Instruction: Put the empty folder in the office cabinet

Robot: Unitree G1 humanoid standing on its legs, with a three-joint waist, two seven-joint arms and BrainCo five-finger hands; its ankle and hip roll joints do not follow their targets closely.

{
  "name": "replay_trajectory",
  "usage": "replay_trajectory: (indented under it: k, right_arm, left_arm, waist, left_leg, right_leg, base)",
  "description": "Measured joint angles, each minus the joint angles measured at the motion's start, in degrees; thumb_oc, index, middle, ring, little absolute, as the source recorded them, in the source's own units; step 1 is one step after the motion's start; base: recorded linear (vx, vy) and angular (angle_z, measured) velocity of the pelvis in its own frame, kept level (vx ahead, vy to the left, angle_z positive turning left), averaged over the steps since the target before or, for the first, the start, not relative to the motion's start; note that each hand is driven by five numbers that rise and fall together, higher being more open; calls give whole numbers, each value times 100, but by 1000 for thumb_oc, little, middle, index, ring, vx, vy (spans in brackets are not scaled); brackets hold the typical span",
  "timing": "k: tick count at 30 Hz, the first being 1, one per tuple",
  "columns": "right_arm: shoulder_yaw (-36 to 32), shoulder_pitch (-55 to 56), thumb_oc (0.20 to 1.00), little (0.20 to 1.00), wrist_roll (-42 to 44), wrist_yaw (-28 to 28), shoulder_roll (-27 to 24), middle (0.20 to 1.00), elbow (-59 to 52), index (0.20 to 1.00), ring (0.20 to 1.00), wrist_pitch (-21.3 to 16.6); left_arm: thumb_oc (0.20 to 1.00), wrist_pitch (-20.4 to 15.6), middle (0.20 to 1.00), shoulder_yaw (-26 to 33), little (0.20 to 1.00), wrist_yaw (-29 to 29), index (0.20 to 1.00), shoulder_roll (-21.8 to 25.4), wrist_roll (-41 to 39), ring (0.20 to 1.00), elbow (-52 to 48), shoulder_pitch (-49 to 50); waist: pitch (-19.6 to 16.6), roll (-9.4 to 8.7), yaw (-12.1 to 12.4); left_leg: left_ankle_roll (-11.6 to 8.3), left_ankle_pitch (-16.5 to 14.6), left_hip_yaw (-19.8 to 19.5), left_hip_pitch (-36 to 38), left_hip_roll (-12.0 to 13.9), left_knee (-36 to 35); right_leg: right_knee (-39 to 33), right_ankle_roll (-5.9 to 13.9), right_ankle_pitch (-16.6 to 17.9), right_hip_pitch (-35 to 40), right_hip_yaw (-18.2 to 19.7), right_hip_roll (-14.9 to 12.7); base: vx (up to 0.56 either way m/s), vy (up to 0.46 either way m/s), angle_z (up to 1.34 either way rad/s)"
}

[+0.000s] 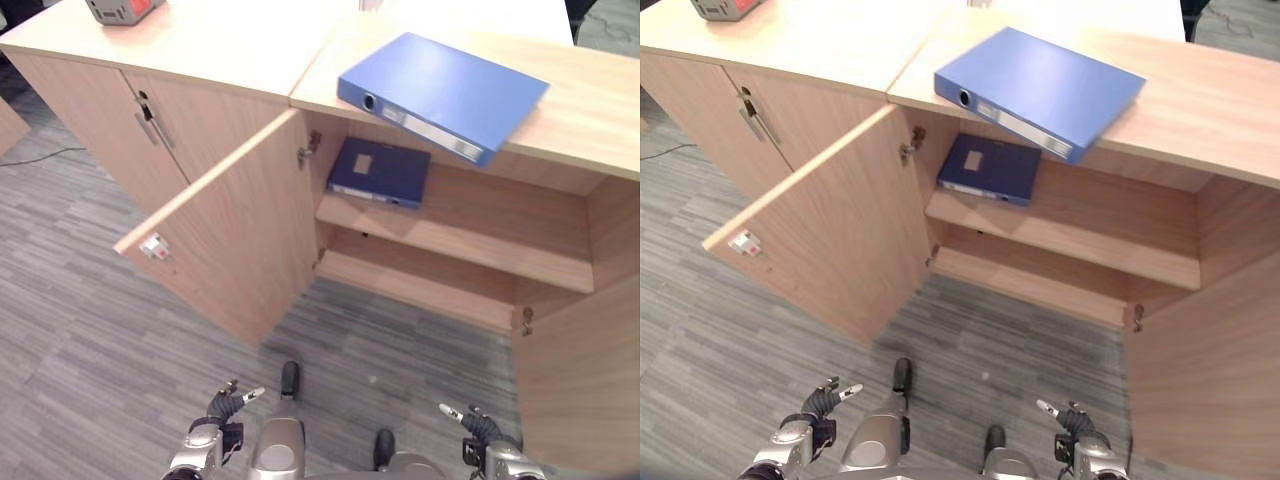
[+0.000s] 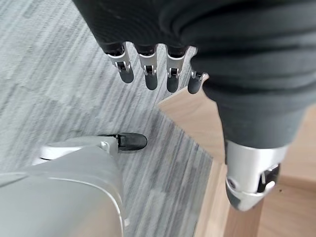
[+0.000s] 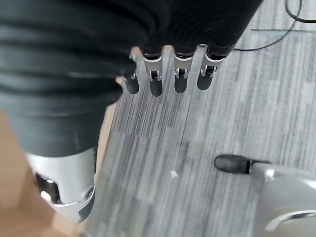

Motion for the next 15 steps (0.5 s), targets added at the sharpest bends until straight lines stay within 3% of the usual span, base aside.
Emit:
replay_trajectory:
  k: [1, 2, 3, 5, 6, 7, 8, 9, 10, 11, 12, 14, 15]
  right_arm:
    - [63, -2, 1000, 1000, -79, 15, 7, 1000, 3, 1000, 1000, 2]
    - [120, 10, 1000, 1000, -181, 62, 51, 1000, 34, 1000, 1000, 9]
    - [119, -19, 1000, 1000, -181, 69, 79, 1000, 35, 1000, 1000, 8]
    - [118, -151, 1000, 1000, -253, 123, 287, 1000, -3, 1000, 1000, -24]
    - [-64, -162, 1000, 1000, -376, 133, 407, 1000, 53, 1000, 1000, 8]
    - [-16, -382, 1000, 1000, -377, 133, 492, 1000, 359, 1000, 1000, 10]
    - [3, -423, 1000, 1000, -370, 131, 512, 1000, 404, 1000, 1000, 10]
    - [50, -508, 1000, 1000, -357, 77, 591, 1000, 359, 1000, 1000, -9]
    - [99, -534, 1000, 1000, -359, 56, 560, 1000, 47, 1000, 1000, -22]
    - [117, -467, 1000, 1000, -382, -10, 617, 1000, -43, 1000, 1000, -16]
    - [153, -534, 1000, 1000, -397, -37, 483, 1000, -321, 1000, 1000, -19]
    - [133, -569, 1000, 1000, -396, 5, 421, 1000, -322, 1000, 1000, -15]
    - [-19, -551, 1000, 1000, -393, 30, 383, 1000, -235, 1000, 1000, 7]
  left_arm:
    - [1000, -2, 1000, 10, 1000, 1, 1000, 0, -1, 1000, 29, -12]
    - [1000, -4, 1000, 16, 1000, -4, 1000, 18, 0, 1000, 10, -121]
    - [1000, -12, 1000, 48, 1000, -5, 1000, 30, 0, 1000, -34, -109]
    - [1000, -32, 1000, 227, 1000, -7, 1000, 194, 5, 1000, -4, 15]
    - [1000, -32, 1000, 69, 1000, -18, 1000, 334, 11, 1000, -28, -96]
    - [1000, 5, 1000, 72, 1000, -16, 1000, 377, 11, 1000, 166, -143]
    - [1000, 18, 1000, 69, 1000, -22, 1000, 379, 12, 1000, 264, -159]
    - [1000, 62, 1000, 77, 1000, -11, 1000, 380, 6, 1000, 134, -159]
    - [1000, 180, 1000, -69, 1000, -18, 1000, 376, 52, 1000, -30, -18]
    - [1000, 171, 1000, -145, 1000, -20, 1000, 417, 52, 1000, -262, 144]
    - [1000, 124, 1000, -135, 1000, -12, 1000, 455, 52, 1000, -468, 382]
    - [1000, 132, 1000, -148, 1000, -16, 1000, 446, 57, 1000, -455, 345]
    - [1000, 127, 1000, -201, 1000, 5, 1000, 399, 47, 1000, -445, 304]
  waist:
    - [-5, -62, 72]
    - [-3, -133, 137]
    - [-12, -147, 154]
    - [-105, -296, 279]
    - [-89, -364, 341]
    - [-135, -394, 357]
    - [-241, -412, 281]
    - [-187, -291, 288]
    - [-102, -92, 22]
    - [-117, -1, 20]
    - [-165, 133, 12]
    - [-172, 177, -12]
    - [-165, 191, 90]
  left_leg:
    - [65, -46, 31, -40, -108, 154]
    - [301, -170, 113, -59, -290, 374]
    - [334, -148, 160, -13, -329, 365]
    - [978, -402, 353, 300, -677, 513]
    - [1110, -710, 356, 220, -792, 895]
    - [1207, -934, 384, 313, -804, 913]
    - [1255, -969, 412, 390, -821, 814]
    - [1584, -891, 572, 628, -826, 565]
    - [1650, -813, 684, 723, -738, 385]
    - [1670, -822, 759, 827, -774, 248]
    - [1561, -710, 826, 1083, -820, -4]
    - [1532, -718, 809, 1085, -865, 14]
    - [498, -923, 824, 1045, -933, 199]
  right_leg:
    - [24, -25, -110, 6, 151, -77]
    - [182, 48, -138, 48, 295, -185]
    - [267, 65, -148, 56, 319, -182]
    - [636, 174, 36, 258, 393, -376]
    - [694, 325, 226, 312, 449, -458]
    - [1383, 303, 218, -9, 570, -463]
    - [1961, 308, 221, -310, 609, -474]
    - [3823, 791, 691, -1464, 633, -489]
    - [5342, 1127, 1770, -2365, 292, -708]
    - [6098, 1184, 1735, -2916, -67, -912]
    - [5827, 1018, 859, -3311, -459, -863]
    - [5246, 876, 618, -3254, -535, -739]
    - [3321, 547, 617, -2846, -1080, -775]
  base:
    - [307, 162, -29]
    - [329, 197, -18]
    - [329, 198, -20]
    - [375, 300, -30]
    - [532, 528, -26]
    - [434, 652, -1]
    - [308, 606, -62]
    - [234, 563, -40]
    - [193, 326, -48]
    - [209, 210, -33]
    - [260, -5, -26]
    - [172, -61, 12]
    - [99, -112, 27]
